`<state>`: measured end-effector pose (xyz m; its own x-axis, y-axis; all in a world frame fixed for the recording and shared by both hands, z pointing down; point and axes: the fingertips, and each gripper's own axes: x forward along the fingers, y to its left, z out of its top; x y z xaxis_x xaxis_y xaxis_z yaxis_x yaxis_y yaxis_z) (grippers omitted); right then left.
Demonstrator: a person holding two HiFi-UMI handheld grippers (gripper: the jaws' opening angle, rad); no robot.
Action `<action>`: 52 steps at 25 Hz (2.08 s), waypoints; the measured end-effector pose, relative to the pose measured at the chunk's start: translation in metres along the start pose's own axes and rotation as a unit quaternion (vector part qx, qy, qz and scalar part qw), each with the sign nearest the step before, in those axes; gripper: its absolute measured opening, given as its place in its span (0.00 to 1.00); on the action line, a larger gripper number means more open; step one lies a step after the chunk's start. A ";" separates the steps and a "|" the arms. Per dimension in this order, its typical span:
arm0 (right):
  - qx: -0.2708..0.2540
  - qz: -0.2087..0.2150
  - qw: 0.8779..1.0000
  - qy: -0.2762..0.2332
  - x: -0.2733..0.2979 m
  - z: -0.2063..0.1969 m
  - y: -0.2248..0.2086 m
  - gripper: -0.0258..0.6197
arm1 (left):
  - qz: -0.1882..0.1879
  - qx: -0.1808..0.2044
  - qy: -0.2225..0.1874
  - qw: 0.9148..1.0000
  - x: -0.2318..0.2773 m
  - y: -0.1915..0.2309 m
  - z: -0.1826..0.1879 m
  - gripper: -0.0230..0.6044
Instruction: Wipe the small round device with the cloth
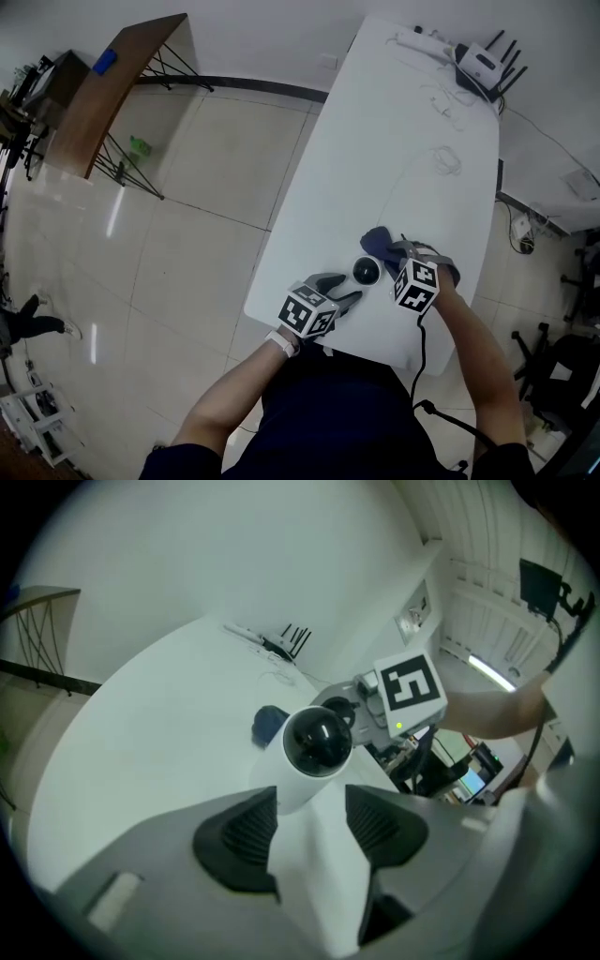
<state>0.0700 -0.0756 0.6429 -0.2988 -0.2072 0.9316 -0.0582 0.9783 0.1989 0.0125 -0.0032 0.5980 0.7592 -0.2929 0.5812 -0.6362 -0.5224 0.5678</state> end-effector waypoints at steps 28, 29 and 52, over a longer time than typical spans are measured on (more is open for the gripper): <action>0.646 0.146 0.714 -0.227 -0.050 0.025 0.116 0.20 | -0.058 0.004 -0.019 0.998 -0.028 -0.005 0.013 0.38; 0.660 0.126 0.703 -0.234 -0.055 0.012 0.107 0.20 | -0.060 0.005 -0.021 0.998 -0.029 -0.005 0.015 0.38; 0.541 0.024 0.789 -0.290 -0.094 0.030 0.034 0.20 | -0.048 -0.003 -0.041 0.998 -0.034 -0.010 0.014 0.38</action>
<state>0.0678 -0.0228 0.5527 -0.6932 -0.4383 0.5722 -0.7185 0.4826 -0.5008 -0.0052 0.0005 0.5640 0.8249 -0.3061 0.4751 -0.5610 -0.5462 0.6221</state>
